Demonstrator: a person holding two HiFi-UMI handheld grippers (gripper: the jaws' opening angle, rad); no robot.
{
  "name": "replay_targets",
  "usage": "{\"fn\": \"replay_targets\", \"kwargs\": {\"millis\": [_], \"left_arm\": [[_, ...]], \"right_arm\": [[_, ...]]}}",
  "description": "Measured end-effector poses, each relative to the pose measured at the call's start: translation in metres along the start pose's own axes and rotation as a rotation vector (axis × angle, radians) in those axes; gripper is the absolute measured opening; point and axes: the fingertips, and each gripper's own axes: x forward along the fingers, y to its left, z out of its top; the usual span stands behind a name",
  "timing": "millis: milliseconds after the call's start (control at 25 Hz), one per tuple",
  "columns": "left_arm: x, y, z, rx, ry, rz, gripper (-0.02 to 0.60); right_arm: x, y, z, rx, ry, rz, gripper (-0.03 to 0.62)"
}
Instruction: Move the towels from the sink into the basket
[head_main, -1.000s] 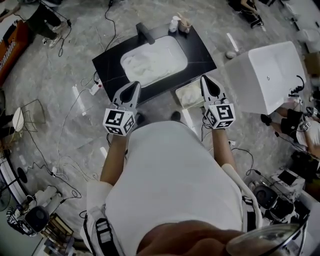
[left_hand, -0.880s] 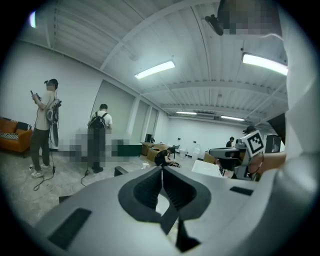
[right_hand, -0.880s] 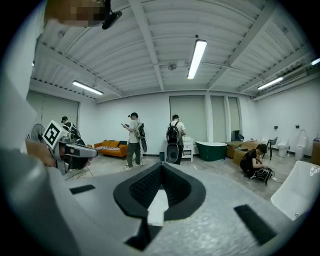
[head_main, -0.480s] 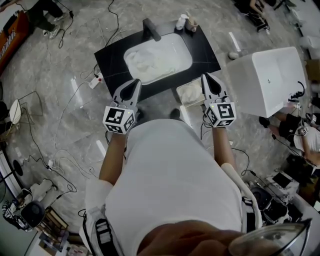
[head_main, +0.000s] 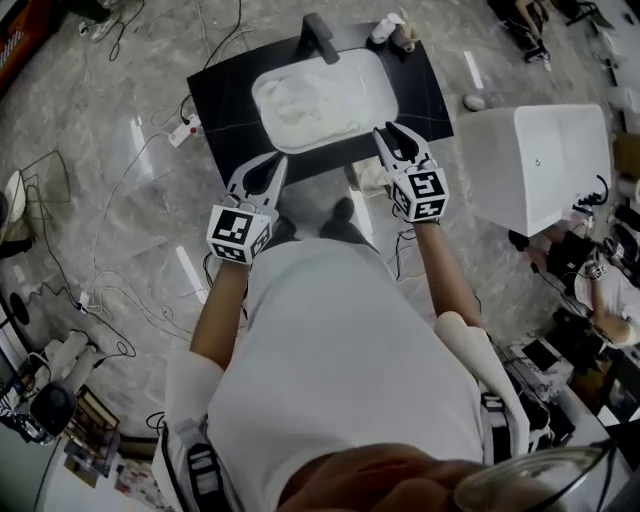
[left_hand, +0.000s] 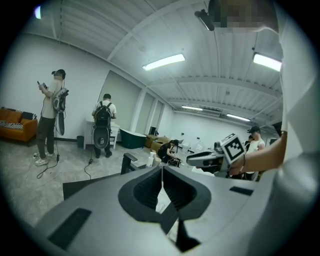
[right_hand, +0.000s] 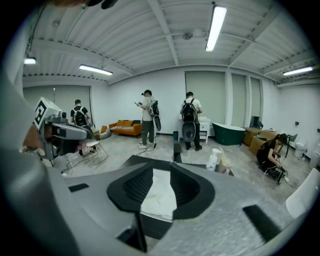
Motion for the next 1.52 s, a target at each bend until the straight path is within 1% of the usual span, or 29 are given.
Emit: {"fn": "replay_targets", "kwargs": {"millis": [160,320,440,560,640,760,880,1000,1080,1240,1320,1440,1480,1520], "left_arm": [[0.005,0.010,-0.027,-0.044,0.048,0.007,0.011],[0.018,0.037,-0.042,-0.033,0.059,-0.002,0.011],[0.024,0.045,-0.060,-0.054,0.081,-0.010,0.011],[0.033,0.054,-0.079,-0.063,0.094,-0.008,0.011],[0.040,0.062,-0.090,-0.066,0.096,-0.009,0.011],[0.048,0.070,-0.103,-0.075,0.106,-0.019,0.011],[0.053,0.077,-0.113,-0.087,0.133,-0.034,0.011],[0.054,0.086,-0.129,-0.090,0.135,-0.032,0.011],[0.053,0.093,-0.140,-0.096,0.148,-0.028,0.011],[0.053,0.108,-0.161,-0.109,0.174,-0.017,0.011],[0.053,0.114,-0.170,-0.121,0.181,-0.012,0.011],[0.055,0.121,-0.180,-0.139,0.190,-0.005,0.011],[0.055,0.123,-0.183,-0.144,0.192,-0.003,0.011],[0.056,0.125,-0.186,-0.147,0.194,-0.003,0.011]], "right_arm": [[0.052,-0.003,-0.043,0.009,0.111,0.028,0.152],[0.117,-0.007,-0.071,-0.002,0.171,0.027,0.198],[0.154,-0.004,-0.100,-0.002,0.240,0.050,0.237],[0.191,-0.001,-0.132,0.013,0.310,0.065,0.280],[0.220,0.003,-0.155,0.015,0.355,0.077,0.324],[0.260,0.011,-0.188,-0.025,0.437,0.110,0.379],[0.293,0.013,-0.223,-0.106,0.537,0.143,0.421],[0.317,0.010,-0.247,-0.150,0.607,0.145,0.433],[0.331,0.000,-0.256,-0.138,0.616,0.117,0.433],[0.358,-0.032,-0.269,-0.022,0.603,0.033,0.434],[0.370,-0.041,-0.279,0.020,0.616,0.016,0.443],[0.383,-0.043,-0.300,0.052,0.680,0.030,0.442],[0.387,-0.041,-0.305,0.075,0.701,0.048,0.428],[0.390,-0.038,-0.309,0.099,0.716,0.072,0.393]]}}
